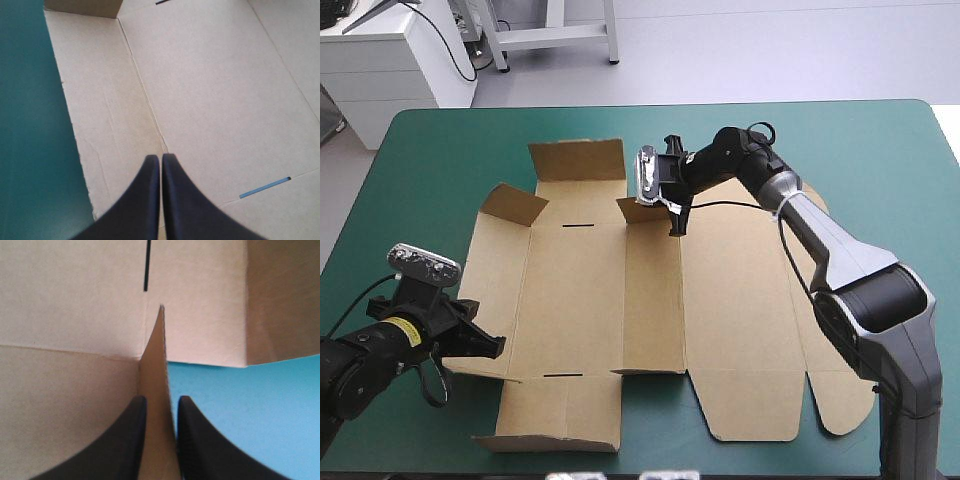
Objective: Fold the box
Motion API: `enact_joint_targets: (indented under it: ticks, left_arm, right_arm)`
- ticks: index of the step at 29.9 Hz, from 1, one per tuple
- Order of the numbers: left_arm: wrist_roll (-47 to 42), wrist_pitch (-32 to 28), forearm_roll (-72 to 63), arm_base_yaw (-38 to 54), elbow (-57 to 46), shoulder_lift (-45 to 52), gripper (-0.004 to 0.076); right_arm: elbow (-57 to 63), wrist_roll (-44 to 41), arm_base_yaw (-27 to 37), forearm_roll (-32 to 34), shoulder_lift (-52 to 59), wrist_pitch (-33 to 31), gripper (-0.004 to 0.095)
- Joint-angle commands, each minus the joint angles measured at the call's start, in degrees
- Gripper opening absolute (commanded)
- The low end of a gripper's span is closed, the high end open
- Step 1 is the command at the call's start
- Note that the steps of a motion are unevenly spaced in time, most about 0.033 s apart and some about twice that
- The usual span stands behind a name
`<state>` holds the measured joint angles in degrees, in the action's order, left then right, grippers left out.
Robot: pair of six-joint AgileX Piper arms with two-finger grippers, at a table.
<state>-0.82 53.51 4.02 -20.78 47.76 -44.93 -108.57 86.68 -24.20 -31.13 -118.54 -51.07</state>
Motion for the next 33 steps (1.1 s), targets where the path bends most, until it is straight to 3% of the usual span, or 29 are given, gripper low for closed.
enact_joint_targets:
  ticks: [1, 3, 5, 22, 25, 28, 33]
  left_arm:
    - [-0.8, -3.4, 0.1, -0.2, 1.7, 0.2, -0.0008]
    - [-0.8, -3.4, 0.1, -0.2, 1.7, 0.2, -0.0008]
    - [-0.8, -3.4, 0.1, -0.2, 1.7, 0.2, -0.0008]
    - [-0.8, -3.9, 0.1, -0.2, 1.7, 0.2, -0.0008]
    - [-0.8, -3.9, 0.1, -0.2, 1.7, 0.2, -0.0008]
    - [-0.8, -3.9, 0.1, -0.2, 1.7, 0.2, -0.0008]
    - [-0.8, -3.9, 0.1, -0.2, 1.7, 0.2, -0.0008]
  right_arm:
    - [-2.0, 0.3, 0.2, -2.3, 3.7, 2.6, 0.0563]
    - [-2.0, 0.0, 0.2, -2.3, 3.7, 3.5, 0.0710]
    - [-2.0, -0.6, 0.2, -2.3, 3.7, 4.3, 0.0744]
    - [-2.0, -5.4, 0.3, -1.9, 9.2, 3.4, 0.0645]
    - [-2.0, -6.0, 0.3, 0.0, 11.1, 3.4, 0.0586]
    - [-2.0, -12.0, 0.3, 6.4, 13.3, 4.0, 0.0459]
    - [-2.0, -31.2, 0.4, 23.4, 16.2, 1.8, 0.0069]
